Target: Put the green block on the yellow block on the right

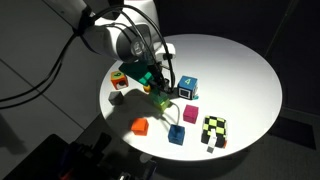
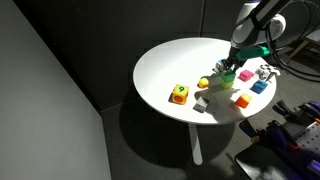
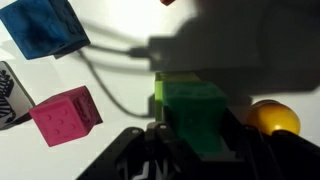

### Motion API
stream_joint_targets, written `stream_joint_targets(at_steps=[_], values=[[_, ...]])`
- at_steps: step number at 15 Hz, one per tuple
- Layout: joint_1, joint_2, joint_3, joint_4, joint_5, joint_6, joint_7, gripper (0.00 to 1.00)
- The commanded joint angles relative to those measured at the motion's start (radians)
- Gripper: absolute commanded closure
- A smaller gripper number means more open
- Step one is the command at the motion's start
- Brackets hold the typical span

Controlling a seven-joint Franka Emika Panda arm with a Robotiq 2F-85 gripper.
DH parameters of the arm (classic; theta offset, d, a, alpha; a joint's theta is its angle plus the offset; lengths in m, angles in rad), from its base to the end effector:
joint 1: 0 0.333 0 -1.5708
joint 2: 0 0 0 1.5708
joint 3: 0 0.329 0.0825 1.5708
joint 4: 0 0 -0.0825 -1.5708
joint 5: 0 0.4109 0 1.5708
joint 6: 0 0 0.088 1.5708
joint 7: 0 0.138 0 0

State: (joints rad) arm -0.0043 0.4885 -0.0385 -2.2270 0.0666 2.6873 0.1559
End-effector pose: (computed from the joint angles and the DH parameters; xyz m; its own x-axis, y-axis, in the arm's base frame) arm 0.5557 -0.0267 0.1045 0.9674 -0.2518 -0.0288 -0.2520 -0.9677 -0.0051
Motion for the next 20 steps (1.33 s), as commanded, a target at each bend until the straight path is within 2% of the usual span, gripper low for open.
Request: stream_joint_targets(at_steps=[1, 3, 4, 6, 15, 20], values=[[-0.012, 0.016, 0.012, 0.019, 0.019, 0.008, -0.017, 0.26], [-0.011, 0.018, 0.01, 0.018, 0.017, 0.012, -0.017, 0.23], [-0.011, 0.019, 0.01, 0.017, 0.017, 0.014, -0.016, 0.19], [-0.011, 0.017, 0.01, 0.014, 0.016, 0.018, -0.016, 0.01], [-0.031, -0.065, 0.056, -0.039, 0.049, -0.021, -0.067, 0.0], [-0.003, -0.158, 0.041, -0.086, 0.02, -0.127, -0.053, 0.0]])
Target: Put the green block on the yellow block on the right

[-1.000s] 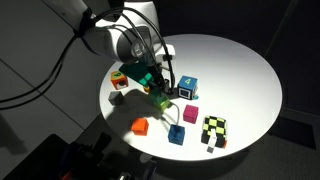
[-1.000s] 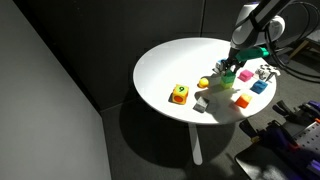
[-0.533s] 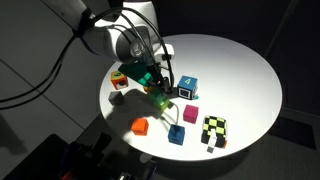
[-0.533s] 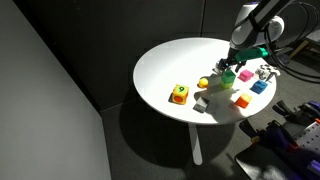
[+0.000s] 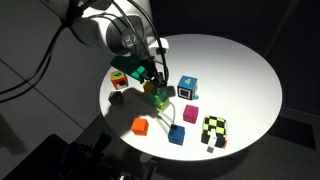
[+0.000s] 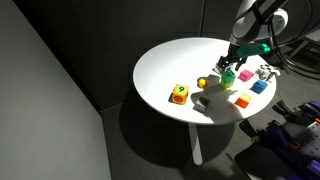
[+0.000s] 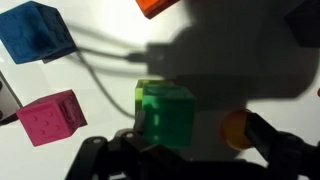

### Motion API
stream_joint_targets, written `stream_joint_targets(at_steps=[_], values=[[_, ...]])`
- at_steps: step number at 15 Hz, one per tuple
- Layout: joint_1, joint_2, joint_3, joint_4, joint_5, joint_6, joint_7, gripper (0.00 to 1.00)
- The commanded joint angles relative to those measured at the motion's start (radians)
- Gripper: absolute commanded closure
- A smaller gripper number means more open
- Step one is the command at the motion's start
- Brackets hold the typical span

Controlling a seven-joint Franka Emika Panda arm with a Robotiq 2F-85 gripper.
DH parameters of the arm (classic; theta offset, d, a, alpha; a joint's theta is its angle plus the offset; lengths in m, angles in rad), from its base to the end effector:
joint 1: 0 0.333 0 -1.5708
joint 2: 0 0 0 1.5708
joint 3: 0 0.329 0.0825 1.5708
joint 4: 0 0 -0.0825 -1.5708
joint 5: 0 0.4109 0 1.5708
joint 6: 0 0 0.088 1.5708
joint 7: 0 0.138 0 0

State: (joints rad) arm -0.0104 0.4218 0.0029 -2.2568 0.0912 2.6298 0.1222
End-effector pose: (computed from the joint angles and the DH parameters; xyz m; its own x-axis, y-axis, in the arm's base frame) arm 0.5484 -0.0048 0.1264 0.9766 -0.2077 -0.0552 -0.2098 -0.9771 -0.0354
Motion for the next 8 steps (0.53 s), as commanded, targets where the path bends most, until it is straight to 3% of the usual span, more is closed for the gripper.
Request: stream_joint_targets(at_steps=[1, 6, 8], values=[[0.009, -0.113, -0.003, -0.068, -0.012, -0.094, -0.018, 0.0], [0.022, -0.214, 0.002, -0.117, -0.017, -0.206, -0.028, 0.0], [0.032, -0.247, 0.002, -0.142, -0.025, -0.184, -0.018, 0.0]])
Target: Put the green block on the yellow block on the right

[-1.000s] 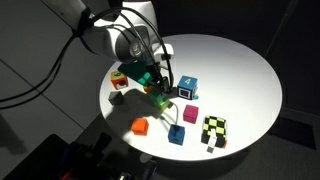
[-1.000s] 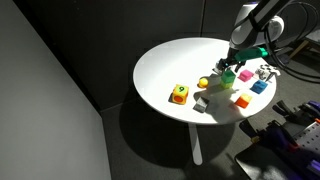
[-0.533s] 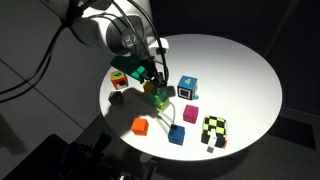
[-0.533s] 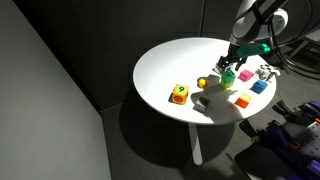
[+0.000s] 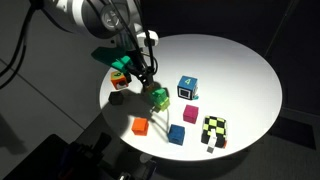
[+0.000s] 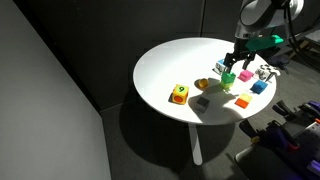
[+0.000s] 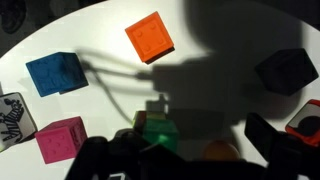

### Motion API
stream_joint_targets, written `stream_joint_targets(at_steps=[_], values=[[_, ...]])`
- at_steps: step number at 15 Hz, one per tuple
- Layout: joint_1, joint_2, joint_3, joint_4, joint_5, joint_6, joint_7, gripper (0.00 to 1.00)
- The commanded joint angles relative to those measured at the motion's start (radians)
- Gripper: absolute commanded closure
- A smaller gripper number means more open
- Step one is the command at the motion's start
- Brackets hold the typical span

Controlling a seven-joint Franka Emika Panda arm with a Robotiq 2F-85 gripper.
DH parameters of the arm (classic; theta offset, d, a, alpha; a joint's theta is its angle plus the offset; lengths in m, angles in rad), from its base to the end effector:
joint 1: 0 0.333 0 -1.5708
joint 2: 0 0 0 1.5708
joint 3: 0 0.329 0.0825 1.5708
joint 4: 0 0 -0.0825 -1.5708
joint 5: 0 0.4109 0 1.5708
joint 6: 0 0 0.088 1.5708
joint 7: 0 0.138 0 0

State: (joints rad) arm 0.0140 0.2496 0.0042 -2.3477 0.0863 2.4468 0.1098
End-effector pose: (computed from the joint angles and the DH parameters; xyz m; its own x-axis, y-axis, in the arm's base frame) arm 0.5108 0.0112 0.1730 0.9752 -0.1572 -0.1556 -0.1636 -0.9861 -0.0288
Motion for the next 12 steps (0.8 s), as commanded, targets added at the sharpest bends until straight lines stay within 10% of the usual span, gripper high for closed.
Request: stream_joint_targets(at_steps=[1, 12], values=[[0.013, -0.088, 0.002, -0.064, -0.024, 0.019, -0.002, 0.0], [0.023, -0.082, 0.016, -0.061, -0.008, 0.035, 0.001, 0.0]])
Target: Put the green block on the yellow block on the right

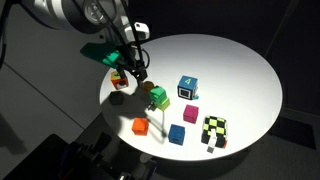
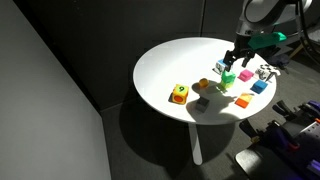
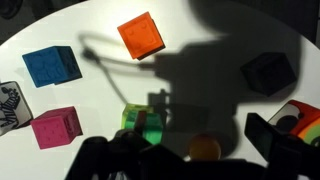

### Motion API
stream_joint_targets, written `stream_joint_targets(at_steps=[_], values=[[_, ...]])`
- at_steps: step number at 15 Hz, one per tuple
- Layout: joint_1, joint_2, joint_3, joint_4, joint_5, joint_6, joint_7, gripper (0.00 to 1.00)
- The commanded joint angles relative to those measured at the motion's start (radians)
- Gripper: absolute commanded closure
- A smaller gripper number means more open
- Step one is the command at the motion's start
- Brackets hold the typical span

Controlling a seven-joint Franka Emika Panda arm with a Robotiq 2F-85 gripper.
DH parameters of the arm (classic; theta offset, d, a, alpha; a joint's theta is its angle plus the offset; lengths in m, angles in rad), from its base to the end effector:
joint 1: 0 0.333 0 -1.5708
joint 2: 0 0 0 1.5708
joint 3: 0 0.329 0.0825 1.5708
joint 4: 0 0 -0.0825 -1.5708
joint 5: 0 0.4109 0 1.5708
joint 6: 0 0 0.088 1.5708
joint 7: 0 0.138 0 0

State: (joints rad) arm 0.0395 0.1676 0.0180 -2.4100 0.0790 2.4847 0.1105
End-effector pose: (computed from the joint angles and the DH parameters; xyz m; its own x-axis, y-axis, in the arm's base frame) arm 0.4996 0.0302 0.1949 0.9884 -0.1154 -0.0987 -0.1193 -0.9923 -0.0345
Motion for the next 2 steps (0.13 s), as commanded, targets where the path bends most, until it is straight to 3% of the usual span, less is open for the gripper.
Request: stream_joint_targets(at_steps=[1, 2], values=[[-0.002, 0.0, 0.002, 0.001, -0.001, -0.002, 0.0, 0.0], [-0.002, 0.0, 0.002, 0.001, -0.001, -0.002, 0.0, 0.0]])
